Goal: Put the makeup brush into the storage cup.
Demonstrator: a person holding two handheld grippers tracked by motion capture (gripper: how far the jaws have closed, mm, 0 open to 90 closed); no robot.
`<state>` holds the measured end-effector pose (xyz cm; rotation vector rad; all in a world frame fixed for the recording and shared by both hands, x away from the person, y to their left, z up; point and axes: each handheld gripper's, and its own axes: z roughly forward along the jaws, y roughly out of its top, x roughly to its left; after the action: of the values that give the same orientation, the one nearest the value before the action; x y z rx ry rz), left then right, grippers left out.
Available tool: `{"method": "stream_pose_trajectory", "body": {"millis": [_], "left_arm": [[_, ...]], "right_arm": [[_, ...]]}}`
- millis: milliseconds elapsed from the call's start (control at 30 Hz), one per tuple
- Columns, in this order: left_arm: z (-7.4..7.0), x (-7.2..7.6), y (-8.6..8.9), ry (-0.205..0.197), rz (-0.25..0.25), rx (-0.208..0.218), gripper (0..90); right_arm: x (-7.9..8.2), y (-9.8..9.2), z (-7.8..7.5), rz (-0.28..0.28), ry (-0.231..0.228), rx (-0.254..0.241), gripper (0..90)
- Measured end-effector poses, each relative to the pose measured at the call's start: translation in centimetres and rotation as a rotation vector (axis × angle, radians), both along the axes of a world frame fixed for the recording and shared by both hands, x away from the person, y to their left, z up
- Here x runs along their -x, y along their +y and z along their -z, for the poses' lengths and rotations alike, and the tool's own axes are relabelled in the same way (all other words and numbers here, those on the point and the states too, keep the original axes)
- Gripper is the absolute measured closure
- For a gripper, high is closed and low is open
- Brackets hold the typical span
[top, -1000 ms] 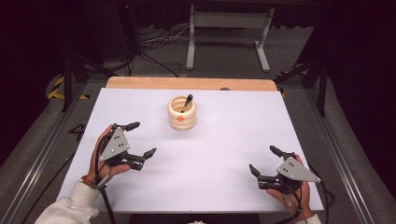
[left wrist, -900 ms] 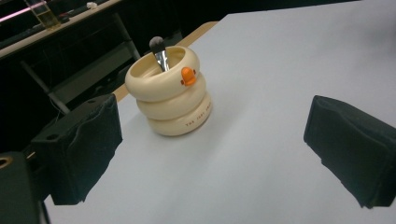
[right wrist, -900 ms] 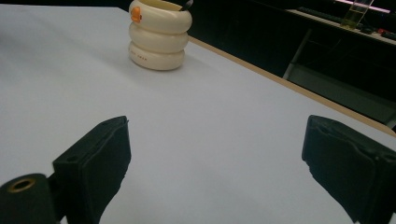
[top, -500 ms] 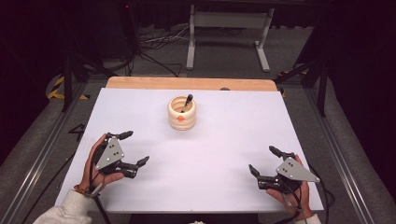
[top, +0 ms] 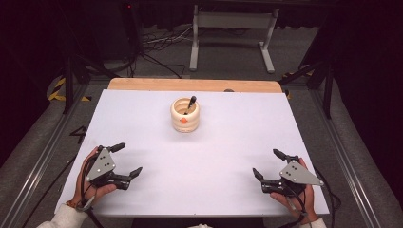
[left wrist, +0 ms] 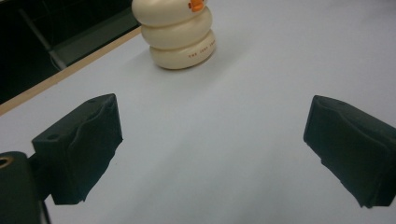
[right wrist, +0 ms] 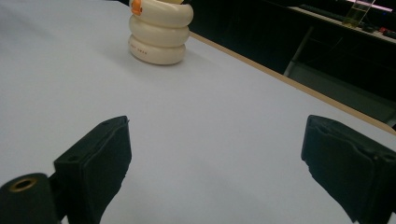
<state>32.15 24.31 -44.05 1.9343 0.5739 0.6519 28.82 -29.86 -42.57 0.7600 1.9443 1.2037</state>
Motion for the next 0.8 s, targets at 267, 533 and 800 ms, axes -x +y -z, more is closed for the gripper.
{"method": "stream_pose_trajectory", "body": {"millis": [267, 533, 800], "left_arm": [[1.1, 0.4, 2.5, 0.060, -0.054, 0.083, 5.5], [1.4, 1.1, 3.2, 0.079, -0.061, 0.110, 5.6], [1.3, 1.2, 3.2, 0.074, -0.069, 0.117, 5.8]], "right_arm": [[-0.2, -0.2, 0.2, -0.005, 0.006, 0.007, 9.2], [-0.2, -0.6, 0.2, -0.004, 0.001, 0.008, 9.1], [0.1, -0.7, 0.1, -0.004, -0.006, 0.005, 9.1]]}}
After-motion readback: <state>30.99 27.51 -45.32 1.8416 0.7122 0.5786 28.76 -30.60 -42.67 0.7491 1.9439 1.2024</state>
